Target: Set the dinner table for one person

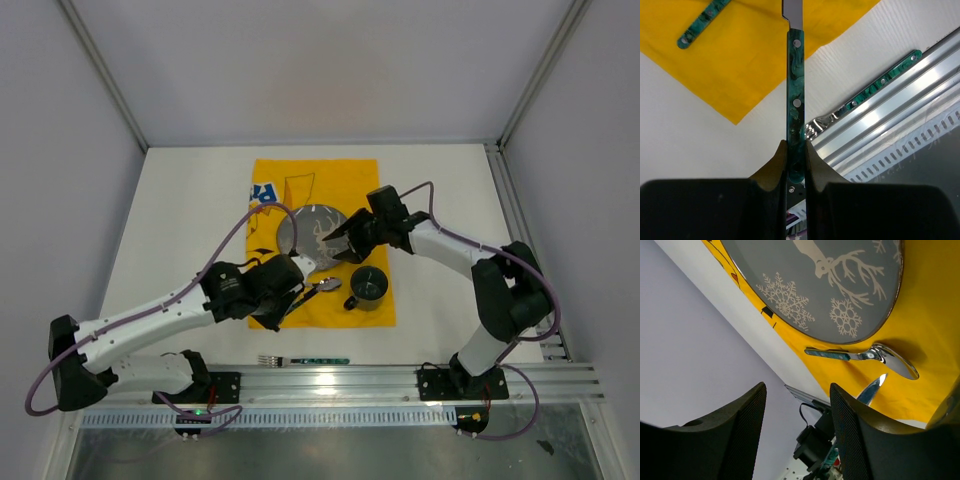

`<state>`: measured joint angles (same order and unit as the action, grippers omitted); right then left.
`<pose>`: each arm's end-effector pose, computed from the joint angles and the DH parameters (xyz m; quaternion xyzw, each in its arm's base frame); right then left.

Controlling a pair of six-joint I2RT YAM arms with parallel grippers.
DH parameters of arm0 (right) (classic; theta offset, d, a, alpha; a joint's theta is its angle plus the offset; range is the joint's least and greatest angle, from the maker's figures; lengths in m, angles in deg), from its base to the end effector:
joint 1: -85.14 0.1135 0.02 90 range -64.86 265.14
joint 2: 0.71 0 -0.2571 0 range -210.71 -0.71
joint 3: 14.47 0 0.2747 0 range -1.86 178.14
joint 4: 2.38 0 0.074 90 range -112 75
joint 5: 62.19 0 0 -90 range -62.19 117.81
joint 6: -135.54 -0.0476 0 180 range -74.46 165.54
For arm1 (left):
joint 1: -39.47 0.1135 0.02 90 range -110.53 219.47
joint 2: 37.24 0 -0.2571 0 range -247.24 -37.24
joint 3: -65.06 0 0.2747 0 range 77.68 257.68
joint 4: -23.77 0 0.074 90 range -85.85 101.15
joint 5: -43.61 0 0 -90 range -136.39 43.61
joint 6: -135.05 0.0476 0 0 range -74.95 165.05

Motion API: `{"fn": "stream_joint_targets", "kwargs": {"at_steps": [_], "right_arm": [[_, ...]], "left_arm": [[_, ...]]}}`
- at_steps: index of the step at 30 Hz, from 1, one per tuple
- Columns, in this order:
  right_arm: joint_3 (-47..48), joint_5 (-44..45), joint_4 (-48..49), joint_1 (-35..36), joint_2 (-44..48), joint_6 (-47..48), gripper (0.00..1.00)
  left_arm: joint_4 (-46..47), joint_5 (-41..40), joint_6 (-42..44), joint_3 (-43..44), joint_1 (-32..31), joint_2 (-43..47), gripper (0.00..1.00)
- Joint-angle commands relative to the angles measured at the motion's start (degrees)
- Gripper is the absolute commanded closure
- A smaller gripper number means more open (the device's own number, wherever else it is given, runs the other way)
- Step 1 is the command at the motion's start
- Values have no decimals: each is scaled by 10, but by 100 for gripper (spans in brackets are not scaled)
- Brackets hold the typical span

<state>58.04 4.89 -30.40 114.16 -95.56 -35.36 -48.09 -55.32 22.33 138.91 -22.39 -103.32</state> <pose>0.3154 0.1962 0.1745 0.3427 0.8586 0.3794 0.0378 0.1201 -0.2089 0.2768 0.3090 0.9213 -0.0943 0.2164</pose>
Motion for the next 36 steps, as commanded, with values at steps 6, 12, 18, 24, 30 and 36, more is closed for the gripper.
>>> {"fn": "stream_joint_targets", "kwargs": {"at_steps": [6,12,18,24,30,36], "right_arm": [[35,-2,-5,0,-14,13,43],[34,0,-2,0,-18,13,43],[34,1,-1,1,-23,14,43],[33,2,0,2,-32,17,43],[33,0,-6,2,-39,27,44],[29,0,-10,2,-39,32,44]], "left_arm": [[62,61,-21,-29,-2,-7,100],[92,66,-12,-44,-2,-23,100],[106,73,-11,-45,-2,-34,100],[96,54,-7,-38,-1,-19,100],[119,74,-5,-35,-2,-54,100],[110,48,7,-11,-2,-56,100]]}}
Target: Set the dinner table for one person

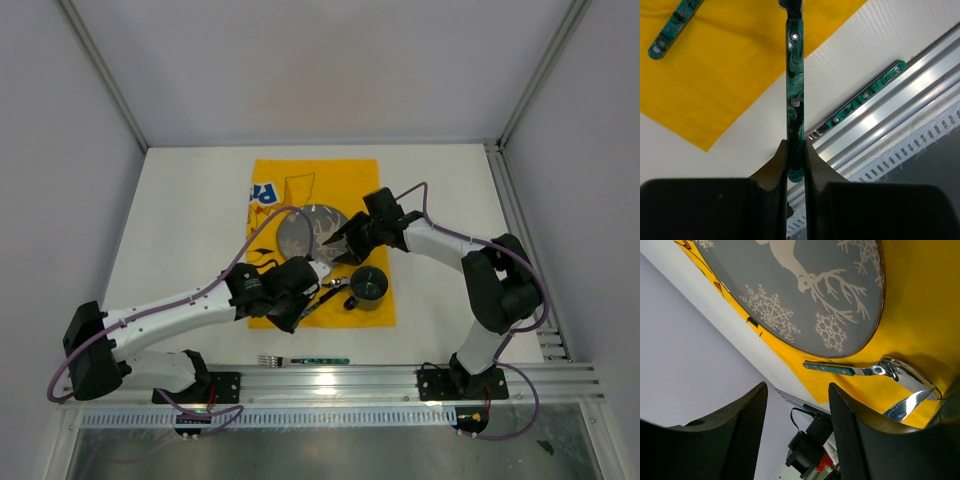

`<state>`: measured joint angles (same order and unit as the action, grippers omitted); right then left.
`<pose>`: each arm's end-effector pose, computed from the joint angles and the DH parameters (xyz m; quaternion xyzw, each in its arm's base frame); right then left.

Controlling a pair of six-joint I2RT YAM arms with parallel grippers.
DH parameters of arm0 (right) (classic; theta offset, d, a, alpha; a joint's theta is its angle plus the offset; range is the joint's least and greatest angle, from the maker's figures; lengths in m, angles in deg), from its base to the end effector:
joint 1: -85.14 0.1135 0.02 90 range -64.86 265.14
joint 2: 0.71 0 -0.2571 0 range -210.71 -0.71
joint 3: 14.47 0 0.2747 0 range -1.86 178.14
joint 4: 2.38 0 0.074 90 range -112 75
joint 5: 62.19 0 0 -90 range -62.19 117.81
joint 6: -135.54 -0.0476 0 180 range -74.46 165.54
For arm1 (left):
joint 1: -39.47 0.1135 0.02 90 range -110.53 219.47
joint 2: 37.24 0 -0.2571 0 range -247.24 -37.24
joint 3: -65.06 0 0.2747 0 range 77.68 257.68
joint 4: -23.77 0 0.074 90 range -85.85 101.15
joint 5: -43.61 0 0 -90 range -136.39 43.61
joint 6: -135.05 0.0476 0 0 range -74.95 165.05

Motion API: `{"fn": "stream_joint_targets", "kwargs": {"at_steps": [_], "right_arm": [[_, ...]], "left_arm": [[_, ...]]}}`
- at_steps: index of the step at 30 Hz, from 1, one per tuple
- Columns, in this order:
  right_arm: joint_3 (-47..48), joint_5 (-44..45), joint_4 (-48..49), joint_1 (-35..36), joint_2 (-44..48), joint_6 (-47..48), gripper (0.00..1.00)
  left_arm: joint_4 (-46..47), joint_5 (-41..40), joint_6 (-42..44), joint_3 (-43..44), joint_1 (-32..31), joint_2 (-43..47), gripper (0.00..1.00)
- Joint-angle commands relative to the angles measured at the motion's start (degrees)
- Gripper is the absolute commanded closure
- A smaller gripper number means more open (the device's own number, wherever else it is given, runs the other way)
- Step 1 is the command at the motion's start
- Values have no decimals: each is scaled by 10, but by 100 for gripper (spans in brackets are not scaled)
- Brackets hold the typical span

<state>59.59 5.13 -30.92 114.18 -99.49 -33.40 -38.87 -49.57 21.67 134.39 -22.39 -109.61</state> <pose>0.3227 0.2002 0.1582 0.3363 0.8698 0.3597 0.0307 0.1280 -0.2337 0.2332 0.3165 0.9245 -0.1226 0.1733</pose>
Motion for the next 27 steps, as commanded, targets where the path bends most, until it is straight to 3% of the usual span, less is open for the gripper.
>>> {"fn": "stream_joint_targets", "kwargs": {"at_steps": [1,20,27], "right_arm": [[15,-3,-6,1,1,13,44],[7,-10,-2,1,-14,29,46],[0,-6,0,1,-26,43,47]], "left_arm": [[8,-19,18,41,-2,8,100],[-12,-21,52,89,-2,-56,100],[-30,-70,52,89,-2,-31,100]]}}
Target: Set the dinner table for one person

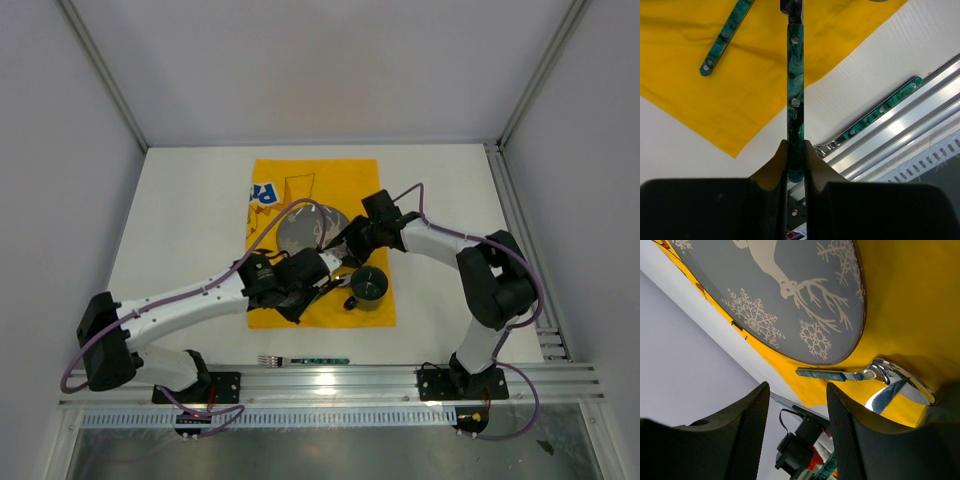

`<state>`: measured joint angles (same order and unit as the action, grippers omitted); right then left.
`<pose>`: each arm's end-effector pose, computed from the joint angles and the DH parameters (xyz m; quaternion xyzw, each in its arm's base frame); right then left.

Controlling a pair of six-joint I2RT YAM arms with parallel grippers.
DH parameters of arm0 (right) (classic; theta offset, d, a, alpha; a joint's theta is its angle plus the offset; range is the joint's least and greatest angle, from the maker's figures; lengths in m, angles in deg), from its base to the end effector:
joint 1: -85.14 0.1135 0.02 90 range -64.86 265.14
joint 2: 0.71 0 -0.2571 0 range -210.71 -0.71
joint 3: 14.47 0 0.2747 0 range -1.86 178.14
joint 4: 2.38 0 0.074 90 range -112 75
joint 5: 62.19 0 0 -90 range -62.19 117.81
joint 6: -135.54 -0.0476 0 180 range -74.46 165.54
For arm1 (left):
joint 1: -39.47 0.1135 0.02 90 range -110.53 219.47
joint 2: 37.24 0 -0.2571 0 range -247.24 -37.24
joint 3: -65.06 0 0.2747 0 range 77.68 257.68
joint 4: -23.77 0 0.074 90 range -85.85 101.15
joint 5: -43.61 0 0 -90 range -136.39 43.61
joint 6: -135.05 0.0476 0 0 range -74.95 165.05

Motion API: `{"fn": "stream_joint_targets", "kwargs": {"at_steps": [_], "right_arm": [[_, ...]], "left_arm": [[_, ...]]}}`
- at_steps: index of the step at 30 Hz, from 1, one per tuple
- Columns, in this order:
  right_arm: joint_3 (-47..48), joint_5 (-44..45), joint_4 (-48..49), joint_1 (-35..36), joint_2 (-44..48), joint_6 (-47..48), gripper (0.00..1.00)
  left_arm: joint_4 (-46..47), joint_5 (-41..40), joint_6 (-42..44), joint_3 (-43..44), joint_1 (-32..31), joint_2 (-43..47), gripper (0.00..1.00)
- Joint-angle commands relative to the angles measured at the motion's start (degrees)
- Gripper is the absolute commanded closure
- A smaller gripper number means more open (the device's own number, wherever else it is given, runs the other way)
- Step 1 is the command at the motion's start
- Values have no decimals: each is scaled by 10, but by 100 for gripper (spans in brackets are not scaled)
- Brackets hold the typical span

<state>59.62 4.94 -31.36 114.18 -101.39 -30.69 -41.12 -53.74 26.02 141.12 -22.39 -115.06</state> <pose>0.3232 0.2006 0.1460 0.3210 0.8815 0.3455 0.0255 0.1414 -0.2514 0.2451 0.3448 0.9146 -0.0832 0.1944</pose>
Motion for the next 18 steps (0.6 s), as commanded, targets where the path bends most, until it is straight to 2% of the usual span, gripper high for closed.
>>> {"fn": "stream_joint_targets", "kwargs": {"at_steps": [1,8,18], "right_arm": [[0,-5,4,1,-11,17,47],[7,-7,2,1,-25,22,48],[21,-6,-5,1,-39,27,48]], "left_arm": [[-18,-40,7,22,-2,24,100],[-79,-79,3,49,-1,40,100],[-144,-70,-49,62,-2,112,100]]}}
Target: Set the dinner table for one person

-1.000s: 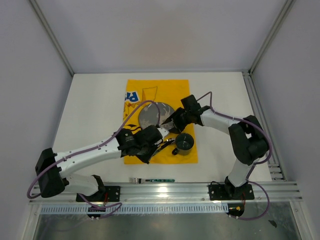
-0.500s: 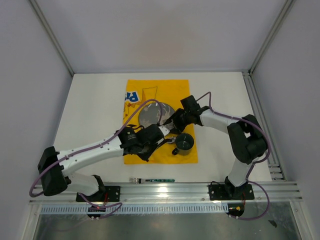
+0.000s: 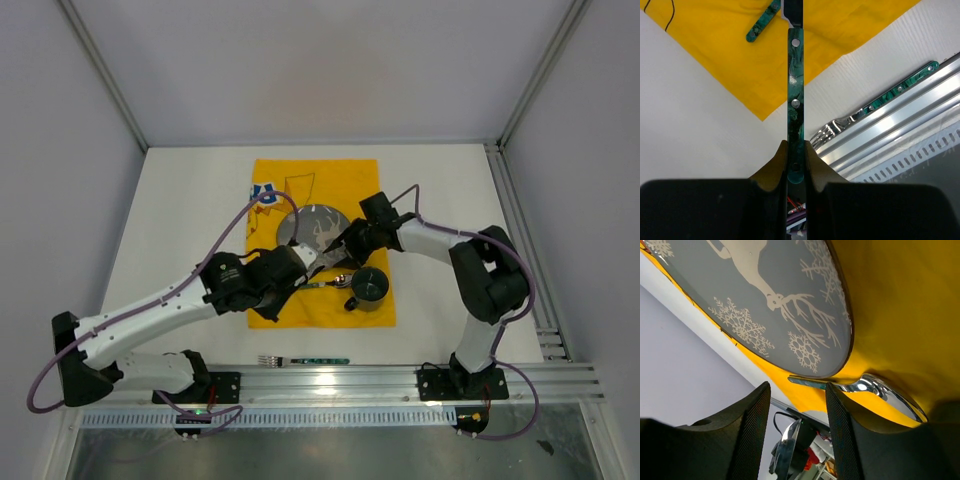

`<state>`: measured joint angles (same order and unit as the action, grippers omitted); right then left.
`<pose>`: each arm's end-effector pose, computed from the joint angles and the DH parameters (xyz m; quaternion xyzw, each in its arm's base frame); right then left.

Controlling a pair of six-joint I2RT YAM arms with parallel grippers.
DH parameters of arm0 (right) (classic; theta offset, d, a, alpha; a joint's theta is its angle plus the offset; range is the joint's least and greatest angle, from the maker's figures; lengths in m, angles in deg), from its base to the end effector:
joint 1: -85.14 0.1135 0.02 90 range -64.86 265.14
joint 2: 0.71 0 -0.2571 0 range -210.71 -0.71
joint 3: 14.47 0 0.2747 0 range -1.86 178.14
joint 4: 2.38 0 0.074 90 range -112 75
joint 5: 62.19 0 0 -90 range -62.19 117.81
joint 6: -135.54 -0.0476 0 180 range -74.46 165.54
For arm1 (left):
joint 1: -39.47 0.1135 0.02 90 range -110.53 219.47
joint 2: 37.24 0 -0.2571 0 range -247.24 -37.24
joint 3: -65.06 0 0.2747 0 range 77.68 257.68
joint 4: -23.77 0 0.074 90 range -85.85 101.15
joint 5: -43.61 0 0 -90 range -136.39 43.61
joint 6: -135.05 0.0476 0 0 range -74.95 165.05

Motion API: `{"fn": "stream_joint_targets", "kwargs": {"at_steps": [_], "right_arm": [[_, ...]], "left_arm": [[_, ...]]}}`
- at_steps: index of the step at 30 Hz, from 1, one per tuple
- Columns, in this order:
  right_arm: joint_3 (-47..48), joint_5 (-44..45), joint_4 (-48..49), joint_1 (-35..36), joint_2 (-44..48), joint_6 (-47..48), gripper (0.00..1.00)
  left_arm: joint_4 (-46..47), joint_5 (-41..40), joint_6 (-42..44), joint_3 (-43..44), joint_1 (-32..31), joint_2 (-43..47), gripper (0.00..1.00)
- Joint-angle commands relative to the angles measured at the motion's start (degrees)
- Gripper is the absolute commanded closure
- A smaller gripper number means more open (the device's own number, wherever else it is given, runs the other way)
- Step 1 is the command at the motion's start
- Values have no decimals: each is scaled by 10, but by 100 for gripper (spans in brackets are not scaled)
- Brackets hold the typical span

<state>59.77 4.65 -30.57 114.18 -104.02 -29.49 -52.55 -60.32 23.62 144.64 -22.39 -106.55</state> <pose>0.3257 0.2023 0.1312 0.3151 0.8873 0.3362 0.0180 0.1272 -0.2135 0.2931 0.3119 0.9199 -0.0482 0.2327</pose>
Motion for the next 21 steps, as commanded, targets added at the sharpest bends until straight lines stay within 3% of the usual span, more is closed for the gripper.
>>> {"fn": "stream_joint_targets", "kwargs": {"at_steps": [1,10,21], "right_arm": [[21,-4,-13,1,-16,15,48],[33,-4,-17,1,-29,19,48],[52,-8,-10,1,-44,15,48]], "left_arm": [[-41,-5,-29,26,-1,38,100],[-33,-11,-25,-9,-2,45,100],[9,52,-23,-39,-1,47,100]]}}
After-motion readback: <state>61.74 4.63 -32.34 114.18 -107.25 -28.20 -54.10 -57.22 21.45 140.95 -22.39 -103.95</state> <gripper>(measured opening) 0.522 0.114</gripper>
